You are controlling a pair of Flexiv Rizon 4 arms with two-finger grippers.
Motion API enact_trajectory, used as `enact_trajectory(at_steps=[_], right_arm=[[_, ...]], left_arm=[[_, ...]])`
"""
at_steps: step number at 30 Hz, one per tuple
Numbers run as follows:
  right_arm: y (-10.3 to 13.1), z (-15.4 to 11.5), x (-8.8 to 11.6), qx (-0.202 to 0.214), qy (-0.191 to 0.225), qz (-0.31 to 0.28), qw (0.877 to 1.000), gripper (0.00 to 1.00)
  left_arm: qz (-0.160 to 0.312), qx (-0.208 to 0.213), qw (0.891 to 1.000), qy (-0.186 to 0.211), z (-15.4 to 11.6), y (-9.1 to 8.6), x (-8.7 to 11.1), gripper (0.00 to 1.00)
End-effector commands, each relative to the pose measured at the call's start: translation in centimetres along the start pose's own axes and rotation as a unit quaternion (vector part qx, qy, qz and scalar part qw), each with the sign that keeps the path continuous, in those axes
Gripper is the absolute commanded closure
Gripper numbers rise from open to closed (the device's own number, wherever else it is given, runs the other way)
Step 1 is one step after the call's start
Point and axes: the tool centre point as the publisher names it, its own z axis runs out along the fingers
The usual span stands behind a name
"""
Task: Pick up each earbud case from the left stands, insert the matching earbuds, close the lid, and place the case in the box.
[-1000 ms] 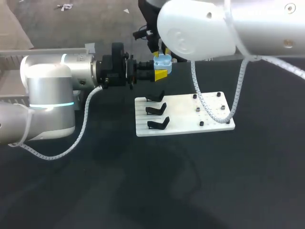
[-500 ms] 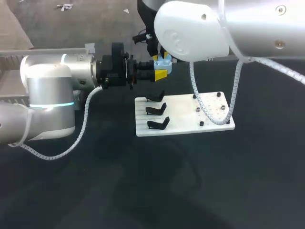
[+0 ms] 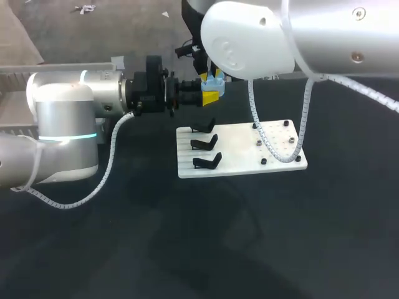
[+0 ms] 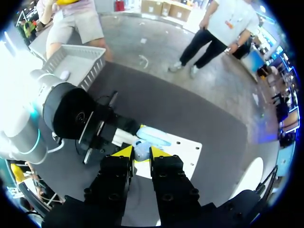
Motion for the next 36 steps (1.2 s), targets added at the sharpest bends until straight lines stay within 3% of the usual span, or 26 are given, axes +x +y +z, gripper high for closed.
enact_trajectory(at_steps=[1, 36], right_arm=[[0.11, 0.21, -0.18, -0.002, 0.000, -0.002, 1.000, 1.00], [0.30, 0.40, 0.19, -0.002, -0.005, 0.005, 1.000, 1.00]], left_arm=[[0.002, -0.002, 1.000, -0.002, 0.05, -0.08, 0.12, 1.00], [0.002, -0.002, 1.000, -0.002, 0.05, -0.08, 0.12, 1.00]])
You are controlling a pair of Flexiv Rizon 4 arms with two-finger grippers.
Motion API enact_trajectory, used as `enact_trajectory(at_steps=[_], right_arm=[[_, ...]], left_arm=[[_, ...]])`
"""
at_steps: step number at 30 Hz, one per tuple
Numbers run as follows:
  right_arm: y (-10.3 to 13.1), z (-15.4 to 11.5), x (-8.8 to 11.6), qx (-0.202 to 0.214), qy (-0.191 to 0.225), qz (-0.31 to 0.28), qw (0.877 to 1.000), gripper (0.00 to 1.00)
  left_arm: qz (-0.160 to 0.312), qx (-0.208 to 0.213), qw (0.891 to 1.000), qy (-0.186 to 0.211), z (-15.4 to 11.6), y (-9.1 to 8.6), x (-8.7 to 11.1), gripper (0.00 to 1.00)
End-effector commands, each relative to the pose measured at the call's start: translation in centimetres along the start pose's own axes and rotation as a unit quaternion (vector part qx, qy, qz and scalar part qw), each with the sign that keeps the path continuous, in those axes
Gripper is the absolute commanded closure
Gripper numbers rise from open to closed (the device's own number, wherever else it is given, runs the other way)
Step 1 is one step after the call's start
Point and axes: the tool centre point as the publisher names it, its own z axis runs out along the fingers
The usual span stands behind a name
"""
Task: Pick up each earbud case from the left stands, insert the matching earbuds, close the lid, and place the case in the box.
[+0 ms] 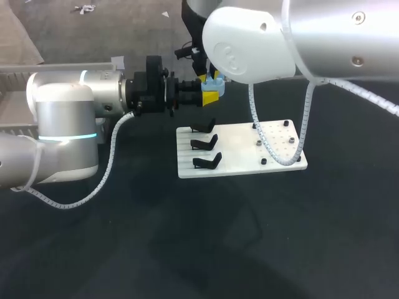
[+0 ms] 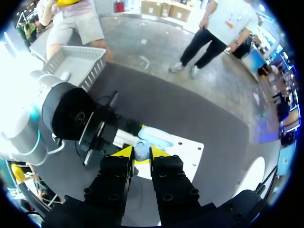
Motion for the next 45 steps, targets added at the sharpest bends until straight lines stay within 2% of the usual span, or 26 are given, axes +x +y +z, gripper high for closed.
enact_trajectory(at_steps=[1, 45], right_arm=[[0.09, 0.06, 0.12, 0.002, 0.000, 0.001, 1.000, 1.00], [0.08, 0.83, 0.08, 0.006, 0.014, -0.008, 1.000, 1.00]], left_arm=[[0.002, -0.002, 1.000, -0.002, 0.05, -0.08, 0.12, 1.00], [0.002, -0.002, 1.000, -0.002, 0.05, -0.08, 0.12, 1.00]])
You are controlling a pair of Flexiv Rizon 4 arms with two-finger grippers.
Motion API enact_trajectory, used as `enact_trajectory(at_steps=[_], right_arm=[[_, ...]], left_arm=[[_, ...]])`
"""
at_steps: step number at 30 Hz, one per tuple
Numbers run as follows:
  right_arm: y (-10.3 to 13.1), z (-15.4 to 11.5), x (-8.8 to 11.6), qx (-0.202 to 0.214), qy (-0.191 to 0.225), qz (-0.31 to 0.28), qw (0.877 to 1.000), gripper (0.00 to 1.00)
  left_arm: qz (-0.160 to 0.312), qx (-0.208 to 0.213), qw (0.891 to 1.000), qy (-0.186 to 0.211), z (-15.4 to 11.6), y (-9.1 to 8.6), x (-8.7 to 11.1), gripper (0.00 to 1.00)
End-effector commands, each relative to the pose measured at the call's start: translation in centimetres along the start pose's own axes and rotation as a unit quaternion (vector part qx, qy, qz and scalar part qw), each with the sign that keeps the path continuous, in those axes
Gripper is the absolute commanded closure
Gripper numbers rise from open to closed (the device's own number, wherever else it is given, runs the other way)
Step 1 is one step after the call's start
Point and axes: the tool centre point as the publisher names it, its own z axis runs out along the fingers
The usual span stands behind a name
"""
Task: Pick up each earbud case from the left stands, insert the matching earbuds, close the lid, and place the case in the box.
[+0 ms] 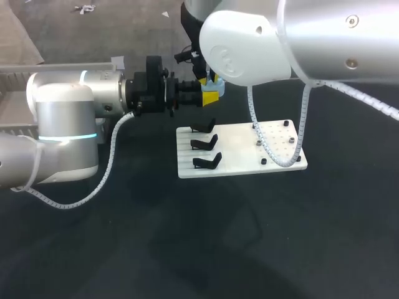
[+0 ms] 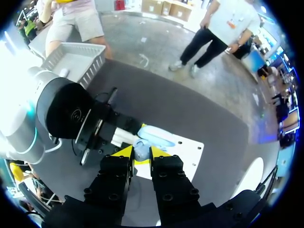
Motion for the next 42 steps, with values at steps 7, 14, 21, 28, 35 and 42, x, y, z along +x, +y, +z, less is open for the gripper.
enact_trajectory(at_steps=[7, 14, 21, 28, 35, 42], right_arm=[[-0.05, 0.25, -0.29, 0.003, 0.011, -0.005, 1.000, 1.00], [-0.05, 0.39, -0.34, 0.006, 0.017, -0.009, 1.000, 1.00], [-0.10, 0.47, -0.32, 0.007, 0.022, -0.009, 1.000, 1.00], [-0.03, 0.50, -0.35, 0.006, 0.026, -0.011, 1.000, 1.00], [-0.02, 0.60, -0.28, 0.007, 0.029, -0.011, 0.999, 0.78], [-0.07, 0.49, -0.20, 0.007, 0.027, -0.010, 1.000, 0.64]], left_arm=[[0.002, -0.002, 1.000, -0.003, 0.05, -0.06, 0.07, 1.00], [0.002, -0.002, 1.000, -0.003, 0.05, -0.06, 0.07, 1.00], [0.002, -0.002, 1.000, -0.003, 0.05, -0.06, 0.07, 1.00], [0.002, -0.002, 1.000, -0.003, 0.05, -0.06, 0.07, 1.00], [0.002, -0.002, 1.000, -0.003, 0.05, -0.06, 0.07, 1.00], [0.002, -0.002, 1.000, -0.003, 0.05, -0.06, 0.07, 1.00]])
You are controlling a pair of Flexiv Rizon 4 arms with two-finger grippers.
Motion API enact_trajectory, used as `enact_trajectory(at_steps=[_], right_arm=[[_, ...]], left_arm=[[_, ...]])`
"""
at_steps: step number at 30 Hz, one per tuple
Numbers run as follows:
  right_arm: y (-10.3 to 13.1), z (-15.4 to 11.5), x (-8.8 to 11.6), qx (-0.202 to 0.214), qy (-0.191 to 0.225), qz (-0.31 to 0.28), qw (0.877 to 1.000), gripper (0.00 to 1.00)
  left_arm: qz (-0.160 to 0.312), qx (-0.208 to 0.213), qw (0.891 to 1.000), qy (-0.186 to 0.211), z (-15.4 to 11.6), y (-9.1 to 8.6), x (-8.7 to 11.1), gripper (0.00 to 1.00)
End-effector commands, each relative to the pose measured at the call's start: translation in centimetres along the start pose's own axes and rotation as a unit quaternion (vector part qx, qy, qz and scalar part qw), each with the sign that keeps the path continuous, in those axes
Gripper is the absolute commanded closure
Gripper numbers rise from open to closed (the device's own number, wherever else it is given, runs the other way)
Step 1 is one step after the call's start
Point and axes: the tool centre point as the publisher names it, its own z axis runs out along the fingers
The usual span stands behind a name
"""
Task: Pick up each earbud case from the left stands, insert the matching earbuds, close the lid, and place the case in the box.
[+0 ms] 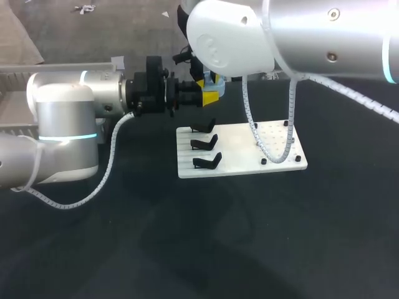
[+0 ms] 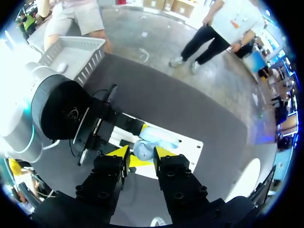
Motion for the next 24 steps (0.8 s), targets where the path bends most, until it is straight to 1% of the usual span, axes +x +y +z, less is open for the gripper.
enact_trajectory(at_steps=[1, 8, 12, 16, 19, 20, 24], right_arm=[[-0.1, 0.0, 0.0, 0.001, 0.000, 0.001, 1.000, 0.65], [-0.1, -0.3, 0.1, 0.002, -0.003, 0.002, 1.000, 0.64], [-0.2, -0.5, 0.0, 0.003, -0.005, 0.003, 1.000, 0.60], [0.0, -1.8, -0.3, -0.005, -0.020, -0.001, 1.000, 0.62], [-0.2, -2.9, -1.0, -0.009, -0.039, 0.000, 0.999, 0.61], [-0.5, -3.0, -1.4, -0.004, -0.047, 0.003, 0.999, 0.61], [-1.9, -2.7, -3.2, 0.006, -0.079, 0.017, 0.997, 0.60]], left_arm=[[0.002, -0.002, 1.000, -0.002, 0.0, -0.1, 0.1, 1.00], [0.002, -0.002, 1.000, -0.002, 0.0, -0.1, 0.1, 1.00], [0.002, -0.002, 1.000, -0.002, 0.0, -0.1, 0.1, 1.00], [0.002, -0.002, 1.000, -0.002, 0.0, -0.1, 0.1, 1.00], [0.002, -0.002, 1.000, -0.002, 0.0, -0.1, 0.1, 1.00], [0.002, -0.002, 1.000, -0.002, 0.0, -0.1, 0.1, 1.00], [0.002, -0.002, 1.000, -0.002, 0.0, -0.1, 0.1, 1.00]])
